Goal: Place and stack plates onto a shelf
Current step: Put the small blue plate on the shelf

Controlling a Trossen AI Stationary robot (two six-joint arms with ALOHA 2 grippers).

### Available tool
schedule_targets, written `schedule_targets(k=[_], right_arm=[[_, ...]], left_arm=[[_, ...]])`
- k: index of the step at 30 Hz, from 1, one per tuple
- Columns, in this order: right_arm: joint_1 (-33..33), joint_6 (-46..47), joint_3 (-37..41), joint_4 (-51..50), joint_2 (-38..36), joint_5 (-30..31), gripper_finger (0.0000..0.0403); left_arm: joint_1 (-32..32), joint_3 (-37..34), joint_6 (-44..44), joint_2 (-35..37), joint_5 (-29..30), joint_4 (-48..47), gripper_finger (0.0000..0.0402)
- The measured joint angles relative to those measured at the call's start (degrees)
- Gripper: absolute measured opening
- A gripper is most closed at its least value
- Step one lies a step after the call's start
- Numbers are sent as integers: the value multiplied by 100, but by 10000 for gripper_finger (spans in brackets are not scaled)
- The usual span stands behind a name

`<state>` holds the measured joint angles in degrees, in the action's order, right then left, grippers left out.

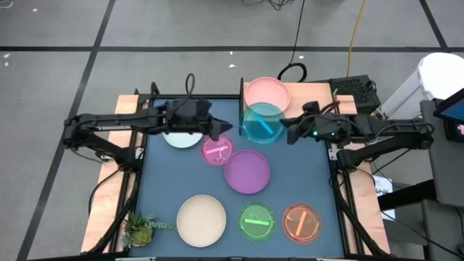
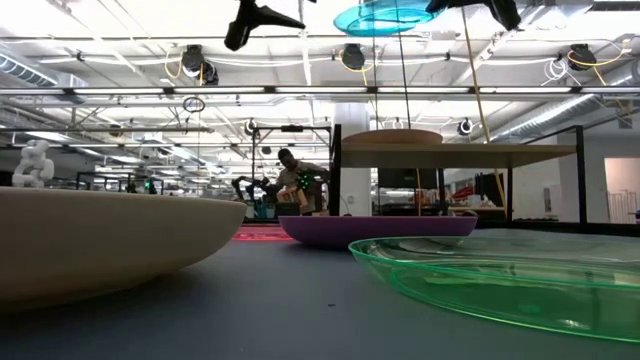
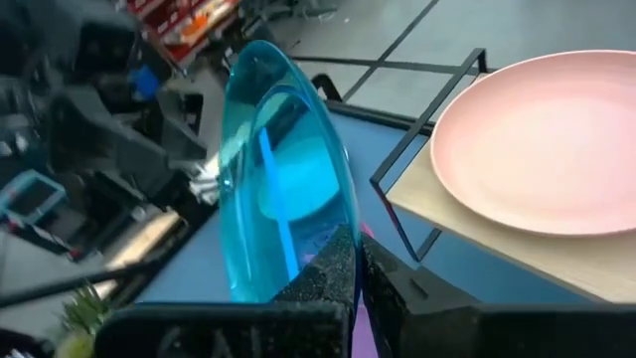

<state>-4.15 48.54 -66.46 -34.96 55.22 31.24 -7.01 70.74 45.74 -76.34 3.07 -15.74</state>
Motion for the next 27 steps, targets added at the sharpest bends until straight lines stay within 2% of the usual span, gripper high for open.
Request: schedule_targets(k=[10,20,27], right_arm=[[438,1058,0,-5,-552,-156,0],[778,1654,0,-237,-889,-257,0],[999,2120,0,-771,-933,505,0]], left_arm=[[-222,-4,-256,141,-25,-292,177],[-229,-4,-290,145,-59,-535,177],[-229,-4,-324,143,-157,-770,177]])
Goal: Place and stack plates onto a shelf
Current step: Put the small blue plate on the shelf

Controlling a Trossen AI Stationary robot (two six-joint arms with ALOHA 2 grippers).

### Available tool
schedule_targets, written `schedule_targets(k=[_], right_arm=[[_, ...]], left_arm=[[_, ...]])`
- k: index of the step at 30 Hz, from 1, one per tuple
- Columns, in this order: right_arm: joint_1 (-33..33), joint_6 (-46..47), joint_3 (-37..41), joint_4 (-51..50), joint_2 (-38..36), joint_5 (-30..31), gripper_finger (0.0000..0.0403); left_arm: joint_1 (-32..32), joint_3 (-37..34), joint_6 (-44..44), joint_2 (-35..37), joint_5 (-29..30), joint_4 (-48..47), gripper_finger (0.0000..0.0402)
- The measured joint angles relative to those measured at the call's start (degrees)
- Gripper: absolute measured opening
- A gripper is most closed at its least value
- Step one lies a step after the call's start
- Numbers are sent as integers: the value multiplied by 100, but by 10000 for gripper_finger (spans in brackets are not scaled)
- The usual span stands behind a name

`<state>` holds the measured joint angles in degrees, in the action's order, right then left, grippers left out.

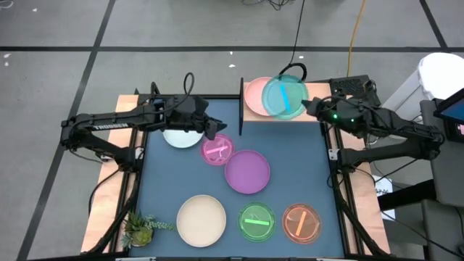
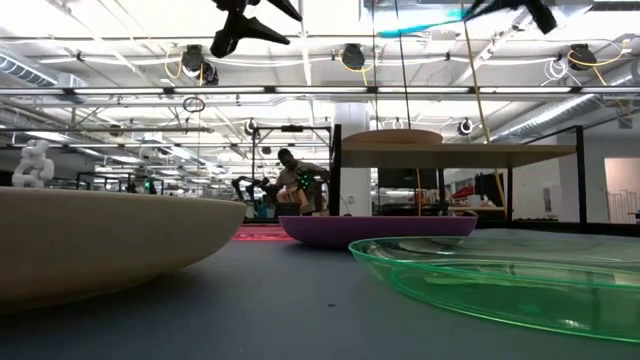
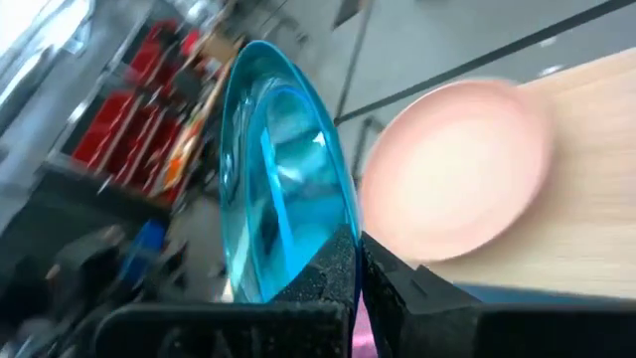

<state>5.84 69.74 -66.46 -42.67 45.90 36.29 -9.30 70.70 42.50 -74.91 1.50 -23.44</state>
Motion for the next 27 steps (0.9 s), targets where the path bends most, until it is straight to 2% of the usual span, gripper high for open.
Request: schedule_targets(k=[6,12,18,27], right_arm=[[126,880,162,-780,-71,941,0],[211,1933,1061,-741,-360,1520,0],[301,2843,2260,131,-629,1910,0],[412,3084,3437,1727,-1024,2111,0]], left_arm=[[0,0,0,0,0,-181,177],[0,0,51,0,-9,-184,177],[0,0,136,0,-27,-184,177],[11,0,292,0,-153,-184,177]])
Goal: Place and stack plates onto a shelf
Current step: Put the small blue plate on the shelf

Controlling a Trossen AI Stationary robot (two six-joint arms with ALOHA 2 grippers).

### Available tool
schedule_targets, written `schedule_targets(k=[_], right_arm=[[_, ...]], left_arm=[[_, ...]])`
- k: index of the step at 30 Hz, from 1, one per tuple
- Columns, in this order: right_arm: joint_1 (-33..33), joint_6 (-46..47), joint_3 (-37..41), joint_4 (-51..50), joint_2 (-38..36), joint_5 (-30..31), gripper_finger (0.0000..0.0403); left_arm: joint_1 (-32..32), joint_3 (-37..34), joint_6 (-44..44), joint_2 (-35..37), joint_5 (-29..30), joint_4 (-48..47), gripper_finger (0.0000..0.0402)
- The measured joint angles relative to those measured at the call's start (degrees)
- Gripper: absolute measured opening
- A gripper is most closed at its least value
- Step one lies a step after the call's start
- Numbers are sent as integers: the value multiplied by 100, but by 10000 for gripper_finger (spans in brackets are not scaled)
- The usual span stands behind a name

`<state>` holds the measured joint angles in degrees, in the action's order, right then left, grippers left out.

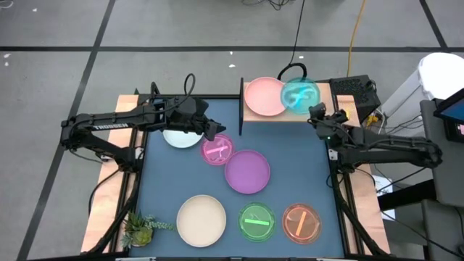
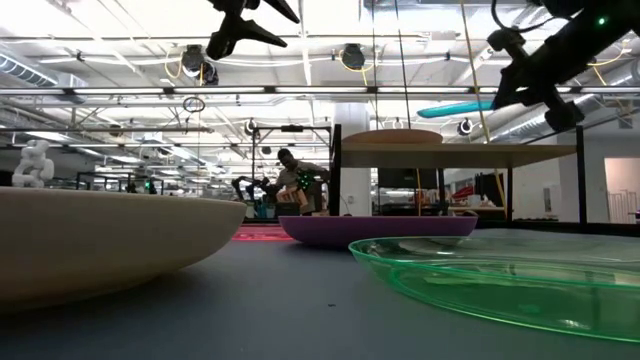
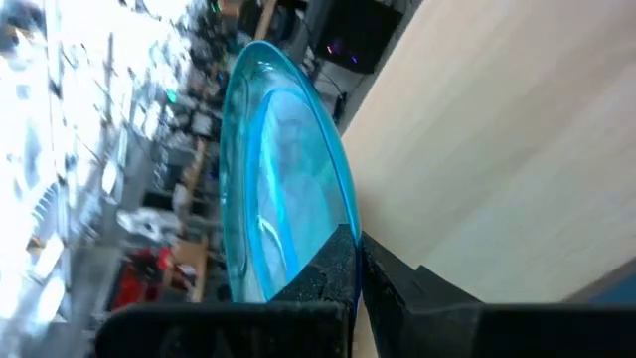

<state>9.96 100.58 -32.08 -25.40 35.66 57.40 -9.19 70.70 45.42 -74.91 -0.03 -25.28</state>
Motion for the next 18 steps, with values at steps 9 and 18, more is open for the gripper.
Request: schedule_targets(k=[9,18], right_arm=[[11,-93,237,46,-748,426,0],[11,-363,237,296,-1210,752,0]], left_arm=[[0,0,19,0,0,-2,177],[-23,0,-14,0,2,-4,177]])
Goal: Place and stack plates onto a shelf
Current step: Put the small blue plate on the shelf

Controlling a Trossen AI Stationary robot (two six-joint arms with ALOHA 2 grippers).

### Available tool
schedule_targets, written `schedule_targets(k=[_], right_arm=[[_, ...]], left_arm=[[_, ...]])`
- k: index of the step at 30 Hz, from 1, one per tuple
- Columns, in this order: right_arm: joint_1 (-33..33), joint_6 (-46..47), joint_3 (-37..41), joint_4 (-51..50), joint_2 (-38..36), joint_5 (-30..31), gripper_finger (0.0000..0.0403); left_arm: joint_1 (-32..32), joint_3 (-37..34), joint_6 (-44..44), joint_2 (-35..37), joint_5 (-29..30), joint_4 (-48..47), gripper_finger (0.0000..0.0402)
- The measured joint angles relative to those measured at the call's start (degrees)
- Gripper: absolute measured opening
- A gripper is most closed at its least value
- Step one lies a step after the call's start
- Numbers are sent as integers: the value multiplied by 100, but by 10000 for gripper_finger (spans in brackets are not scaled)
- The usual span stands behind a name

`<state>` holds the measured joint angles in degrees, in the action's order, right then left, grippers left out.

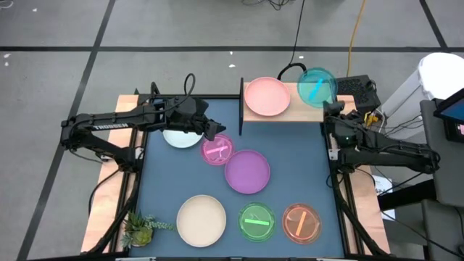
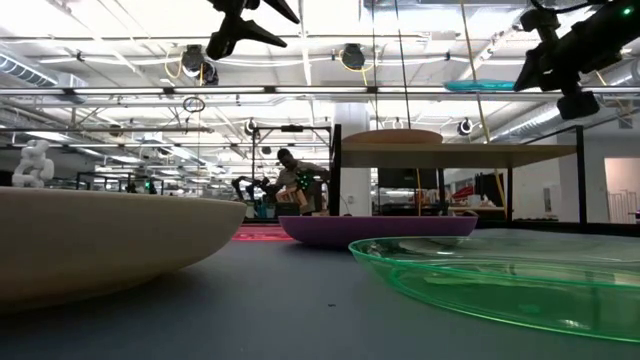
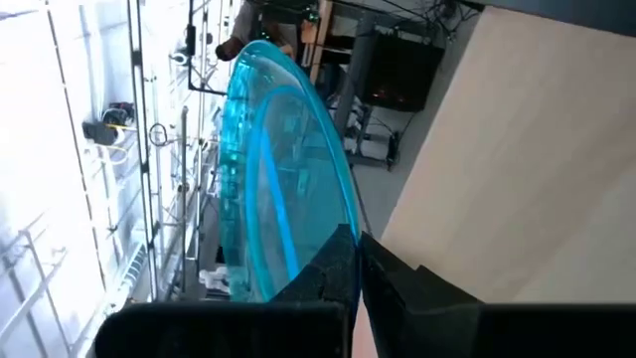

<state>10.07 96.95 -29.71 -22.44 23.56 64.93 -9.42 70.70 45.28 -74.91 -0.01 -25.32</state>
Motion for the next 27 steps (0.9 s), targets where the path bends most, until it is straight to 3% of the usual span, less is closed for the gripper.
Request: schedule_targets(k=[12,21,27], right_arm=[[13,1452,2,-1729,6,-19,0],[13,1661,235,-1857,31,-195,15],[13,2381,622,-1855,33,-201,27]], left_arm=[[-153,0,-13,-2,7,-2,177],[-150,0,5,-2,9,0,177],[-134,0,140,-2,7,0,177]])
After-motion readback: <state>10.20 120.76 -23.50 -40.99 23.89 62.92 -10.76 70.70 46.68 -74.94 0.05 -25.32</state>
